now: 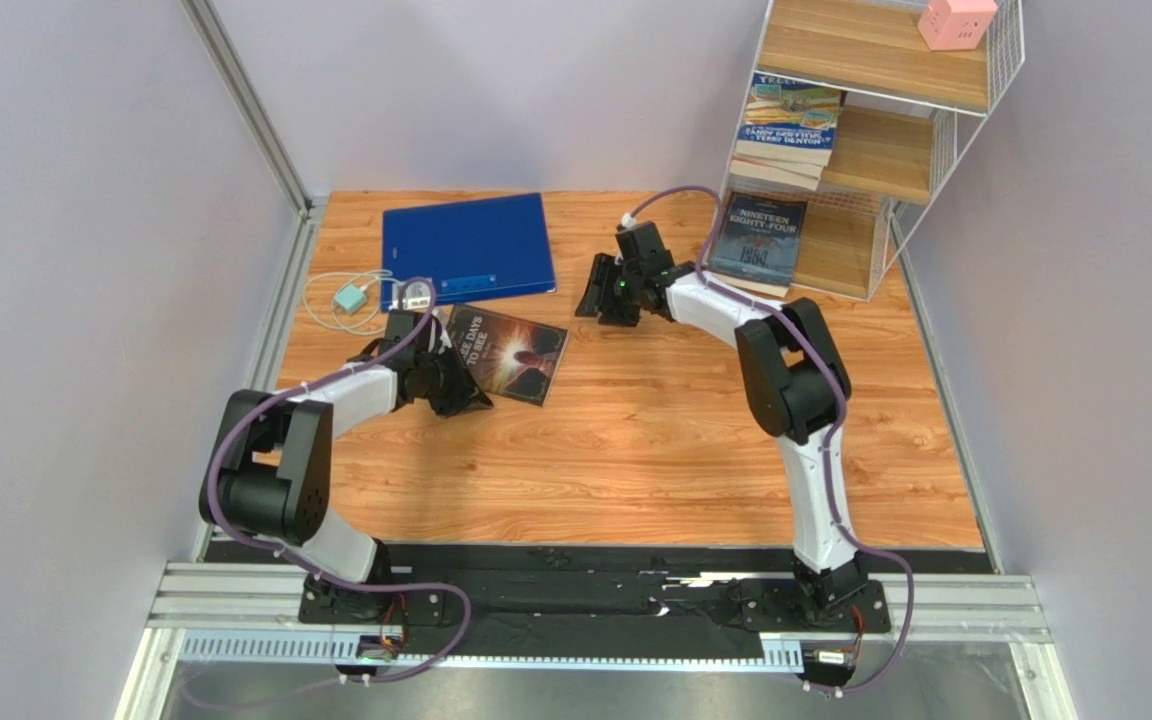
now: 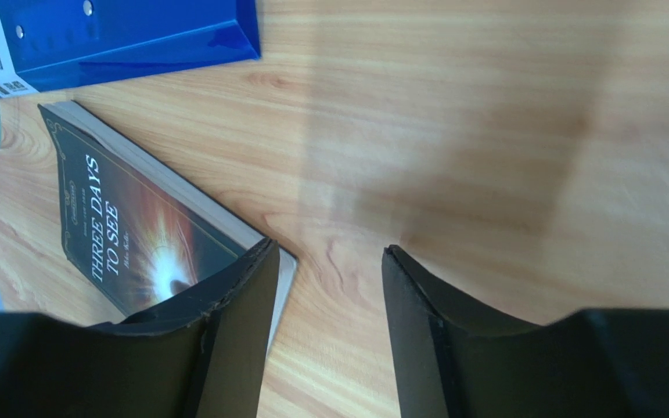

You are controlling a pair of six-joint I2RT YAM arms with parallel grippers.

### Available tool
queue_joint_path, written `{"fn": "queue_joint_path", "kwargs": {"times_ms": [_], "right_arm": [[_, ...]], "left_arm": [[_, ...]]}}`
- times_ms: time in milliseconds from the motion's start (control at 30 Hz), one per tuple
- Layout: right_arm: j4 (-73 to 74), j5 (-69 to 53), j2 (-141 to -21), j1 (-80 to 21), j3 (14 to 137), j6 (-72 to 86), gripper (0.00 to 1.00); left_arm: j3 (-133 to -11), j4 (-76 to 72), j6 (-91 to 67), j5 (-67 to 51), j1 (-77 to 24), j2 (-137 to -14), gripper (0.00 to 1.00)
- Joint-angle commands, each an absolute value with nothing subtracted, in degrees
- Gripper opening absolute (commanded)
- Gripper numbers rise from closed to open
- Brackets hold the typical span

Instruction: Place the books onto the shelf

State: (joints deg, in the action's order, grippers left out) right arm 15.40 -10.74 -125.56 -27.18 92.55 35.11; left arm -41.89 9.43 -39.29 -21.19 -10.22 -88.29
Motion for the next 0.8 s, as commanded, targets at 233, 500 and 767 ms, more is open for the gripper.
{"fn": "queue_joint_path", "kwargs": {"times_ms": [233,500,767], "right_arm": [[17.4,-28.6,-138.5,-27.2,110.9,31.5,0.58],[16.7,-36.0,-138.2,-30.1,108.2,29.6,0.58],[14.0,-36.7,-133.9,-32.8,100.7,29.0,0.51]], "left_arm": [[-42.9,12.6,-43.3,-20.4,-9.5,-88.7,0.0],[-46.8,20.4,-44.7,-13.6,-9.3,-88.2,0.0],[-53.2,24.3,-43.9,-10.6,-8.8,-93.4,0.0]]}}
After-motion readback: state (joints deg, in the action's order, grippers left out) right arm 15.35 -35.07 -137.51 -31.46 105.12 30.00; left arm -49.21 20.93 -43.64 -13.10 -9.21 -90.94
